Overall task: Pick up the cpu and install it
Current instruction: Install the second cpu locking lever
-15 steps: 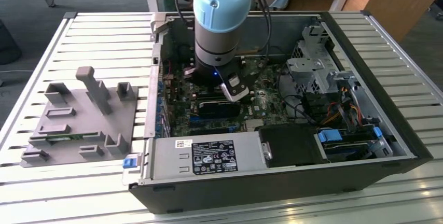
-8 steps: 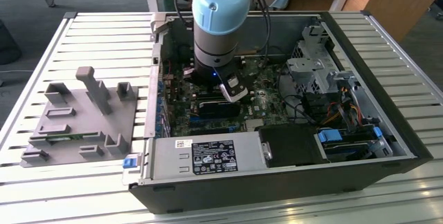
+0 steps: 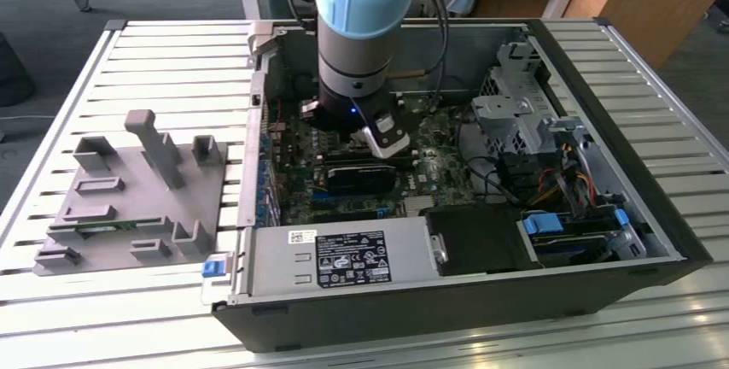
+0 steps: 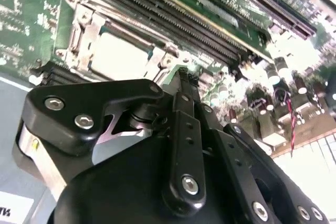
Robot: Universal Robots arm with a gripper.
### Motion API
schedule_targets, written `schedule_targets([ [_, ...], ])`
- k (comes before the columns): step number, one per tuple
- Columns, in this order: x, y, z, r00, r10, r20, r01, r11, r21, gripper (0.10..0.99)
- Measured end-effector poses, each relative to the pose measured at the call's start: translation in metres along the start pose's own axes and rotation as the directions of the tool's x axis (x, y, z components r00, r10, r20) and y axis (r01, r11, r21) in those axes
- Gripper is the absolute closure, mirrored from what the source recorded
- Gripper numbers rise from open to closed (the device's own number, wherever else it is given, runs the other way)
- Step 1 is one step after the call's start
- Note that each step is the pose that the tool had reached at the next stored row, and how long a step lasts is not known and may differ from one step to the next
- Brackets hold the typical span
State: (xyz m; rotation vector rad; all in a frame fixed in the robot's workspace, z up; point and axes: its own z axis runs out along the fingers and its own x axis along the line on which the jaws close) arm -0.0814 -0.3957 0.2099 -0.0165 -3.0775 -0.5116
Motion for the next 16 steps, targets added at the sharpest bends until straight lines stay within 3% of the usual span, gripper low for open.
schedule_targets([
  [16, 0.0004, 0.0052, -0.0153, 1.0, 0.0, -0.0001, 0.0, 1.0, 0.0, 0.98],
])
